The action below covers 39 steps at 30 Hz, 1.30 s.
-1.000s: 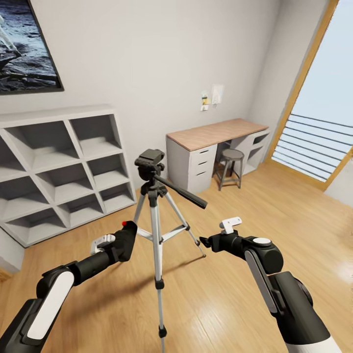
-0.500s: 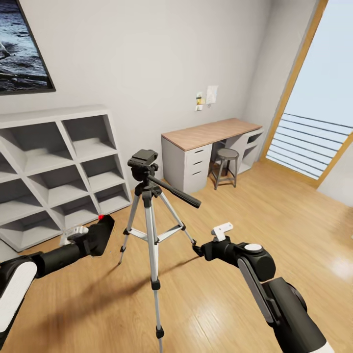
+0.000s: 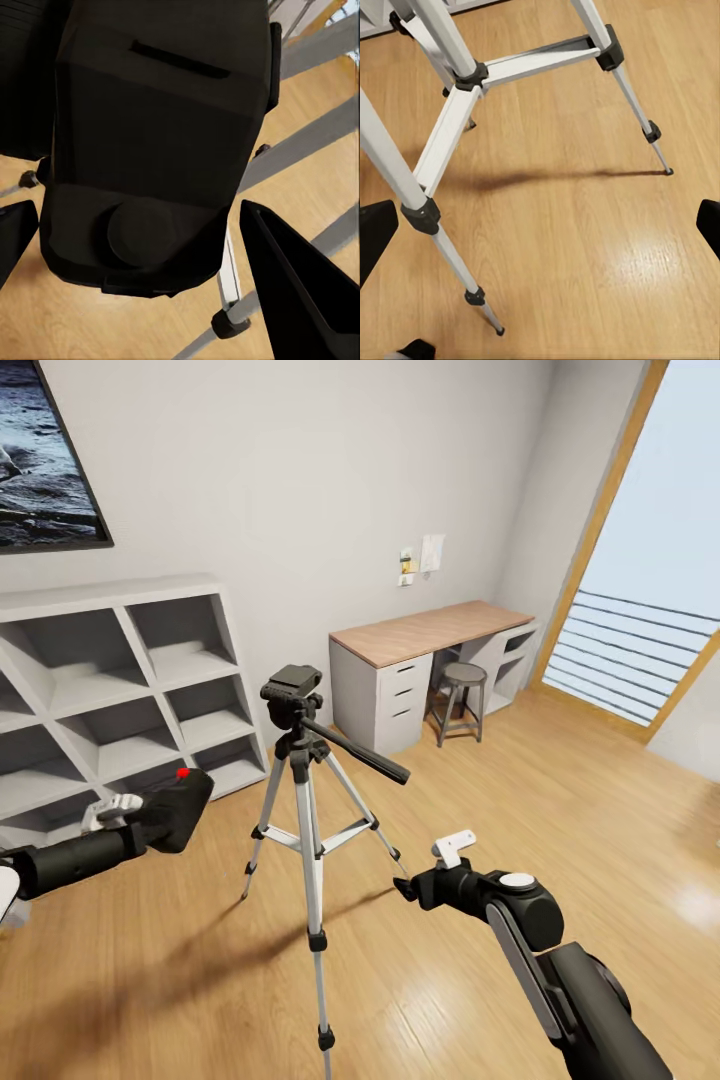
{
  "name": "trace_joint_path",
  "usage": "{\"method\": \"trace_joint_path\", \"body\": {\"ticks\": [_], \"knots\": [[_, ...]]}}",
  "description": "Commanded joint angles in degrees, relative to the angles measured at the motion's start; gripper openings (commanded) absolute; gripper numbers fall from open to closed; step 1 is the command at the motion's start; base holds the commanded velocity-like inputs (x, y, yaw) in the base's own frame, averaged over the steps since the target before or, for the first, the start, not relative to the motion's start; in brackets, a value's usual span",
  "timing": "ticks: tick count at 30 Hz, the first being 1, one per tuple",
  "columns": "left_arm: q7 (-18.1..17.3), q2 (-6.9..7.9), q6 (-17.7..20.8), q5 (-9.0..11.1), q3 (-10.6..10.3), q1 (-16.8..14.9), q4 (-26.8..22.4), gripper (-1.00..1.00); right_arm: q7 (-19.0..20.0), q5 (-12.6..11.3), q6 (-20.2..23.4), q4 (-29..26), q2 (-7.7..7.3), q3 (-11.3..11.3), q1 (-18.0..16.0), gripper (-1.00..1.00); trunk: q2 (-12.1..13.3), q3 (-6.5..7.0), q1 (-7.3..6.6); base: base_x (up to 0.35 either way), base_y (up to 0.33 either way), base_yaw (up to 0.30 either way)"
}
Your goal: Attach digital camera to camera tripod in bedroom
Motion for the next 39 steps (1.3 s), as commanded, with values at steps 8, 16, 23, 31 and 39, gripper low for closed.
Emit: {"method": "trace_joint_path", "body": {"ticks": [8,16,23,31,39], "knots": [[-9.2,0.42,0.2,-1.0,2.1,0.2,0.3,-1.0,-0.4,-0.3,0.3,0.0,-0.03,-0.1,0.8,1.0,-0.1,-0.11,0.03,0.001,0.0,-0.03],[-9.7,0.63,-0.2,-1.3,2.7,0.4,0.3,-1.0,-0.4,-0.2,0.3,0.0,0.06,-0.1,1.3,1.0,-0.1,-0.11,0.03,0.059,0.024,-0.088],[-9.9,0.63,-0.2,-1.3,3.6,0.5,0.3,-1.0,-0.4,-0.2,0.3,0.0,0.09,-0.1,1.4,1.0,-0.1,-0.11,0.03,0.008,0.004,-0.185],[-10.0,0.73,-0.2,-1.3,3.8,0.5,0.3,-1.0,-0.3,-0.5,0.7,0.0,0.12,0.1,1.5,1.0,-0.1,-0.11,0.03,0.001,0.0,-0.032],[-10.0,0.83,0.0,-1.3,3.8,0.5,0.3,-1.0,-0.2,-0.8,4.2,0.4,0.18,0.0,2.2,1.0,-0.1,-0.11,0.03,0.0,0.0,-0.004]]}}
